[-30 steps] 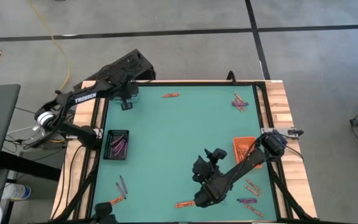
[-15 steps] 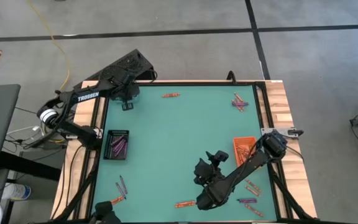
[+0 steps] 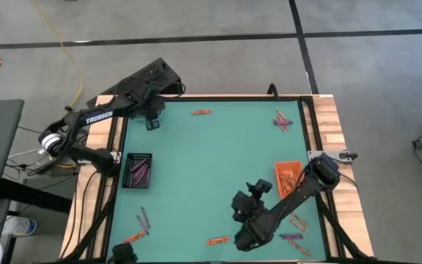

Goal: Sort crayons
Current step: Put the green crayon into the green bin

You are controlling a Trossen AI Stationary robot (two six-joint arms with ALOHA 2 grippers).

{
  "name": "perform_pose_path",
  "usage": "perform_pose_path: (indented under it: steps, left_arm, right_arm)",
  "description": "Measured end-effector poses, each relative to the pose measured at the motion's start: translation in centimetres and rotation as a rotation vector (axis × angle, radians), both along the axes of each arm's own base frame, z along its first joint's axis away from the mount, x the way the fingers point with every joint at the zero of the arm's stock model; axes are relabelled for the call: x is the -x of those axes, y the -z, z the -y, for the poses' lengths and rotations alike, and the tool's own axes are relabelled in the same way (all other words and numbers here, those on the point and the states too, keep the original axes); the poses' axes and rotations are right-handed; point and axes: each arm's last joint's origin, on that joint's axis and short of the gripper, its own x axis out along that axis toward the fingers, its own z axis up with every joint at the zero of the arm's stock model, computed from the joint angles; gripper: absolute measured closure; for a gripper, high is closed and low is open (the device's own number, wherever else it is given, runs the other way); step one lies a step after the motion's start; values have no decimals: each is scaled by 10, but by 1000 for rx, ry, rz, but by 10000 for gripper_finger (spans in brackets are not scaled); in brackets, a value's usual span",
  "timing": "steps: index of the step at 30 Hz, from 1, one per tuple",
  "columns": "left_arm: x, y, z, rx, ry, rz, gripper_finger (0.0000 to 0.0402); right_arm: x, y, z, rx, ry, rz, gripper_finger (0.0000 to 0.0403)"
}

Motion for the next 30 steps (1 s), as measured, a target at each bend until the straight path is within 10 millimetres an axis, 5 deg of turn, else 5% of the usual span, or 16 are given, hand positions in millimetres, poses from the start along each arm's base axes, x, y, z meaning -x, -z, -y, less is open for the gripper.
perform_pose_path:
  steps: [10, 16, 30]
  left_arm:
    - [-28, -31, 55, 51, 201, 247, 271]
    - [-50, -32, 96, 137, 338, 306, 272]
    - [-79, -35, 191, 253, 628, 401, 272]
  right_arm:
    - [0, 5, -10, -143, -32, -105, 200]
    - [-1, 8, -21, -224, -104, -132, 211]
    - [11, 14, -27, -462, 43, -298, 237]
